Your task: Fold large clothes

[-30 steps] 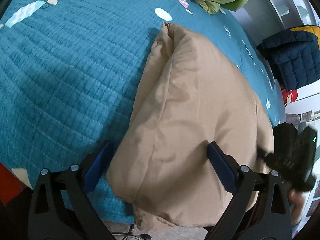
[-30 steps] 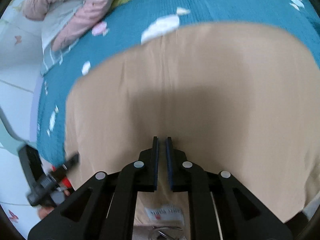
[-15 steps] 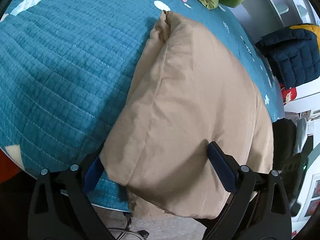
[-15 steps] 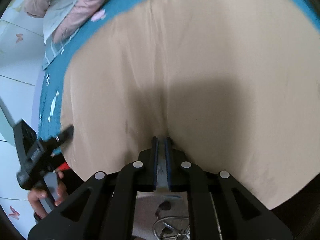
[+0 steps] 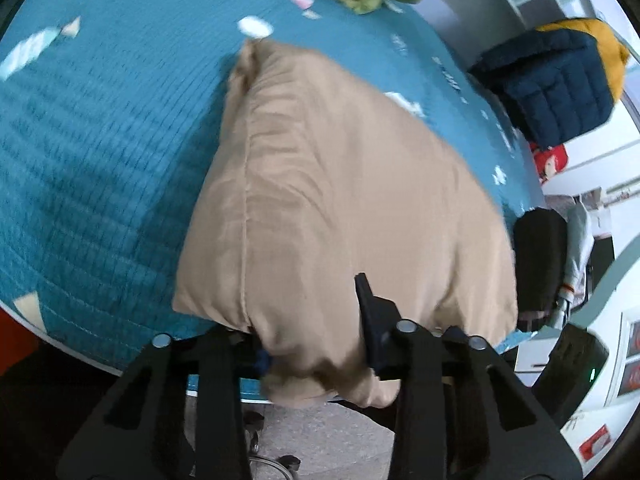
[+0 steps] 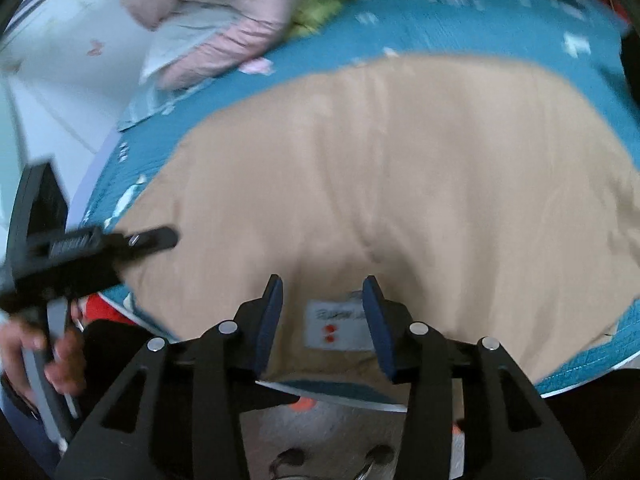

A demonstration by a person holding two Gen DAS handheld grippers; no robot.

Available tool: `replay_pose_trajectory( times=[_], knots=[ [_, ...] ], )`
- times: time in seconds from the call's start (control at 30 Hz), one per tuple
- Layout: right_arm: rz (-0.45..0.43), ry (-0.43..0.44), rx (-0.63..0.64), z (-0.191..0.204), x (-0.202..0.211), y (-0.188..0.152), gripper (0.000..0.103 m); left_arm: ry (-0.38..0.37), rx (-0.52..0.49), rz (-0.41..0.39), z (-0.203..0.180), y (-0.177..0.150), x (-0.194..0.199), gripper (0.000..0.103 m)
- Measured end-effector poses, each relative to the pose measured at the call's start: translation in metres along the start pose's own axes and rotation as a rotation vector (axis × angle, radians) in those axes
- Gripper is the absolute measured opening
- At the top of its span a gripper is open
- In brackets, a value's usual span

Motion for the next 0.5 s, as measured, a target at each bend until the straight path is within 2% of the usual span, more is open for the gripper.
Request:
replay_pose_trajectory(
  times=[0.2, 0.37, 0.5],
  knots=[
    [-0.111, 0.081, 0.181, 0.056, 0.017, -0.011, 0.059, -0.039, -0.050, -0.010, -0.030, 0.016, 0.020, 0.032],
    [-0.130, 0.062, 0.323, 0.086, 0.002, -0.021, 0.061, -0.059, -0.079, 0.000, -0.050, 0.027, 0.027, 0.032],
    [-0.155, 0.064, 0.357, 0.095, -0.002, -0.022, 0.062, -0.057, -0.102, 0.011, -0.059, 0.032, 0.029, 0.032]
  ],
)
Point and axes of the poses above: each gripper's, at about its wrist camera, not at the fingertips, and x roughly against the way its jaws point, z to its left, y to its top, the point moved 10 cm from there along -x, roughly the way its jaws point, and after that the axes turned 11 degrees about -x, right-handed, at the moved point
